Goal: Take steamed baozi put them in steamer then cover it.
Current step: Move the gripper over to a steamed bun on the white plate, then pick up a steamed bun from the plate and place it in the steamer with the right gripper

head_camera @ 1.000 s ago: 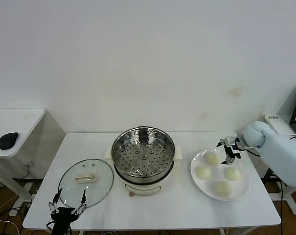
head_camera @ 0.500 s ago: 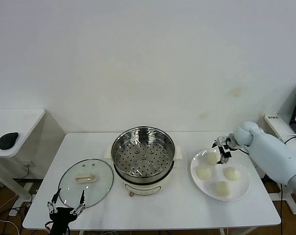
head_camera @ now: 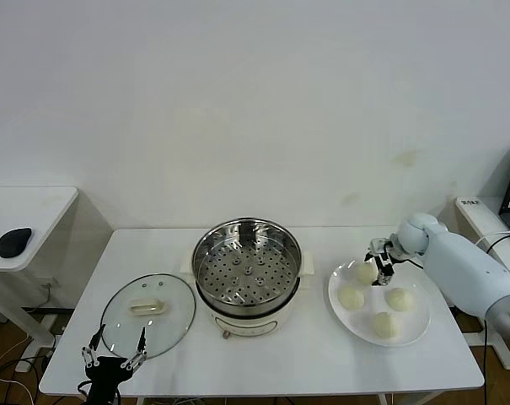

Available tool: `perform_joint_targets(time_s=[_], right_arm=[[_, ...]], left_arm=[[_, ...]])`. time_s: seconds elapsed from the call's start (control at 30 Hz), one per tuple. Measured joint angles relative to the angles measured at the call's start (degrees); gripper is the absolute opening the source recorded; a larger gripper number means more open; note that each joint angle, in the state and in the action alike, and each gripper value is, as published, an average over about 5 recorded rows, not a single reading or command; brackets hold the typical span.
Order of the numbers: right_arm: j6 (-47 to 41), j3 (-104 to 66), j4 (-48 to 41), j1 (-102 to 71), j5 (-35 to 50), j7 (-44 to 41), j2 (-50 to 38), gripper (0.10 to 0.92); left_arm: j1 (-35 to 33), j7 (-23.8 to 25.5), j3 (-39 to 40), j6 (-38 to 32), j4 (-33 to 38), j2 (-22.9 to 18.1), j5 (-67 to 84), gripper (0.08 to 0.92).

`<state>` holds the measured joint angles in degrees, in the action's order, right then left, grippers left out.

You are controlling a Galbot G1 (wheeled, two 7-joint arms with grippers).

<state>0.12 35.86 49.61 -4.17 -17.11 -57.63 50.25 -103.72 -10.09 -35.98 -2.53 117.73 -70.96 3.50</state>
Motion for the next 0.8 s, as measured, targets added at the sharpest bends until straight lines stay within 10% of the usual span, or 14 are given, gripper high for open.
perform_joint_targets(time_s=[0.8], right_arm=[[-0.11,1.99,0.6,2.2,0.89,-0.48,-0.32,0.56]], left_arm=[[0.42,-0.09,0.19,-0.22,0.36,0.65,0.27,0.823]])
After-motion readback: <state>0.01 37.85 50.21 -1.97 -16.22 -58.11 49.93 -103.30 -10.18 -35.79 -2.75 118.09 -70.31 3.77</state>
